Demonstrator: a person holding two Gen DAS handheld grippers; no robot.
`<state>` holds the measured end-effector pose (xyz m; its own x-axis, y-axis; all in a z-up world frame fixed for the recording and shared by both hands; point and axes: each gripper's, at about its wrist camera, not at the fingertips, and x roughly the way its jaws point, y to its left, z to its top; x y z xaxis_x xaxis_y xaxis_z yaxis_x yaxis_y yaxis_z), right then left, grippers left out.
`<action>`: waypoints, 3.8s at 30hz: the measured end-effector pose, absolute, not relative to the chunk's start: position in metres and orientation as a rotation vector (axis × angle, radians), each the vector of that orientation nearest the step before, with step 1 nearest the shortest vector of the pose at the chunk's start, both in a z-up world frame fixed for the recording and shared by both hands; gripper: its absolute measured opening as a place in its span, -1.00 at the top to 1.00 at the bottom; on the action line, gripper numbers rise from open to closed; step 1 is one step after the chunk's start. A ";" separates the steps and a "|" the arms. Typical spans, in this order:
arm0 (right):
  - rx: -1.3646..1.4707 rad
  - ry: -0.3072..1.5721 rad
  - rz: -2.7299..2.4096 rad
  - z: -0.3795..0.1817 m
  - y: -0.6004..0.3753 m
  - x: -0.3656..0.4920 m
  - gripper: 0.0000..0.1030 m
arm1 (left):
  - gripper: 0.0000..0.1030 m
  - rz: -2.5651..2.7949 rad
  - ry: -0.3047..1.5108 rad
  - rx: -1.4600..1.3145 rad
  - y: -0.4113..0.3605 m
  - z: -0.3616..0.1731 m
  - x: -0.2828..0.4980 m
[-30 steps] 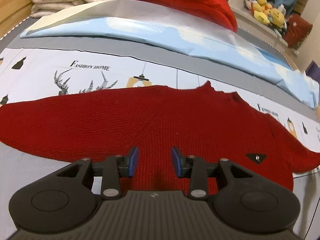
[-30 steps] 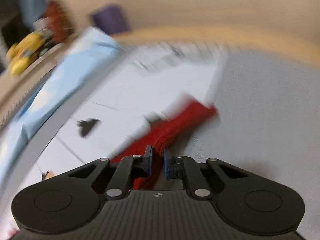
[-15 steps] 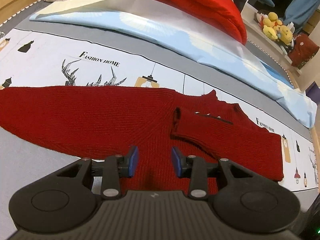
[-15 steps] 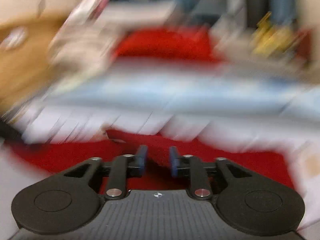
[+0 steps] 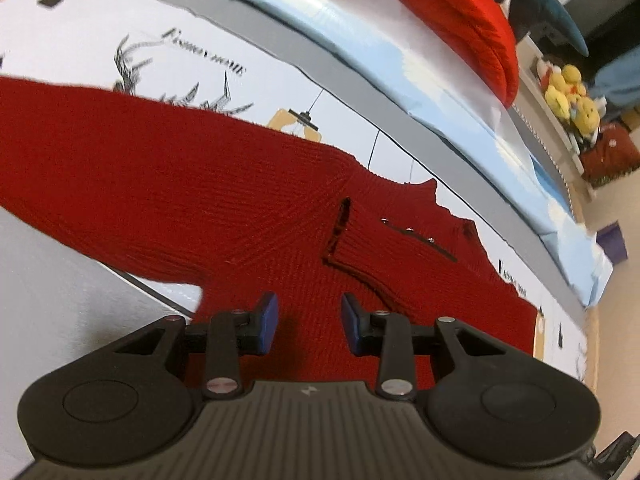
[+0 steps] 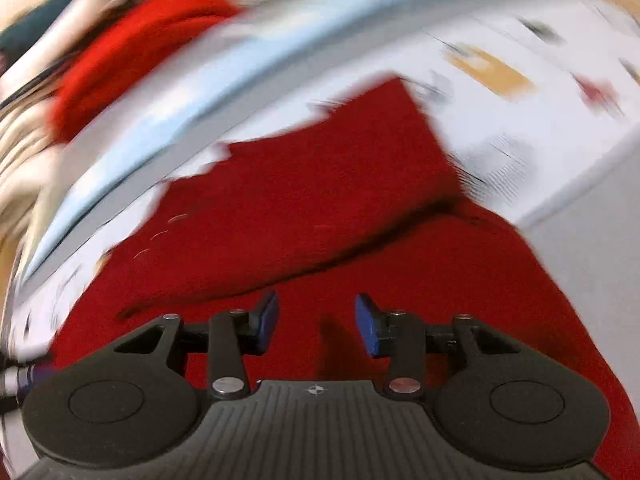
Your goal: Fold small clothes
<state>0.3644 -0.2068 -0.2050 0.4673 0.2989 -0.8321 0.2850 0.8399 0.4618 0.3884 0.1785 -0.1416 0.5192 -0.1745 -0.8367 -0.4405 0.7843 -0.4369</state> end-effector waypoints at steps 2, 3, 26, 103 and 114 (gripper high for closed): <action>0.692 1.071 0.004 -0.213 -0.226 0.376 0.13 | 0.26 0.172 1.019 -0.712 0.176 -0.148 0.393; 0.690 1.056 -0.011 -0.216 -0.231 0.381 0.13 | 0.26 0.172 1.015 -0.717 0.174 -0.151 0.395; 0.932 1.122 -0.130 -0.239 -0.272 0.404 0.78 | 0.19 0.159 0.892 -1.071 0.173 -0.230 0.424; 0.623 1.162 -0.094 -0.218 -0.218 0.401 -0.09 | 0.26 0.921 0.938 -1.108 0.393 -0.209 0.325; 0.580 1.171 -0.049 -0.218 -0.210 0.401 -0.09 | 0.79 0.815 0.737 -0.653 0.323 -0.133 0.360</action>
<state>0.4006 -0.2098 -0.2177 0.4052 0.2575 -0.8772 0.3301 0.8536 0.4030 0.3602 0.3228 -0.1332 0.4736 0.4011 -0.7841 -0.8203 0.5249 -0.2270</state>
